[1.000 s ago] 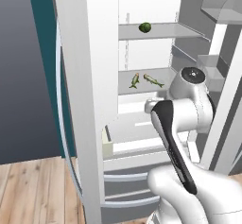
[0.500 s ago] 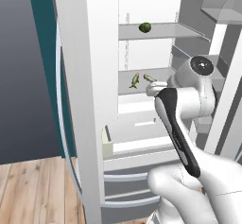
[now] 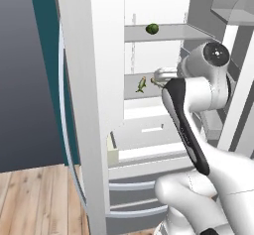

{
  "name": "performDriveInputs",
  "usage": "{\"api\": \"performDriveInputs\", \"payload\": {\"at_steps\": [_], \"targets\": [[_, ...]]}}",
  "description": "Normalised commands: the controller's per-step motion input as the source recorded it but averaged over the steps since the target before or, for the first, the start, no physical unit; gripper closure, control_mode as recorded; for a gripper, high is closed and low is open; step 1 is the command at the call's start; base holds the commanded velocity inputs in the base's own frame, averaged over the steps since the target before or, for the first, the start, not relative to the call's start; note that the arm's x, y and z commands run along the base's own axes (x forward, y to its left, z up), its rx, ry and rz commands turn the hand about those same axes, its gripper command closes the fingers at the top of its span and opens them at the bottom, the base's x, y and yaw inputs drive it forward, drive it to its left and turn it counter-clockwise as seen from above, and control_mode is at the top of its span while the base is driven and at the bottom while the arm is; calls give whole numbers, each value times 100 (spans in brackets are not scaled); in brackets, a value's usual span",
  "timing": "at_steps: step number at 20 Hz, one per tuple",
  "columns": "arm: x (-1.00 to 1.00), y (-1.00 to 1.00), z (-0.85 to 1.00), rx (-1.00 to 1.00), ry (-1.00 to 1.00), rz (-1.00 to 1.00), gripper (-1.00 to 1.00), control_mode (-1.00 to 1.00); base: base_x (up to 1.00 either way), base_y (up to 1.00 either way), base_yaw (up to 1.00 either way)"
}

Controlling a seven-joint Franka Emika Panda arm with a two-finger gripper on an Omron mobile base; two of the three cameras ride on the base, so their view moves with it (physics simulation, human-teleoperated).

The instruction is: Gather the potato and avocado from the fridge and place them on a tray on the dining counter. Then gather the fishs from the fridge and place them on the other tray.

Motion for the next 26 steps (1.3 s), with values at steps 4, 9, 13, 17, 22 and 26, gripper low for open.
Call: {"api": "performDriveInputs", "payload": {"at_steps": [4,9,13,17,22,26], "targets": [[8,-4,59,0,-13,0,-100,-100,0,0,0],[10,-1,55,0,-10,0,-100,-100,0,0,0],[4,-7,56,0,-12,-4,-100,-100,0,0,0],[10,-9,49,0,-8,-6,-100,-100,0,0,0],[32,-15,18,2,0,-4,-100,-100,0,0,0],[39,-14,0,2,8,-1,-100,-100,0,0,0]]}}
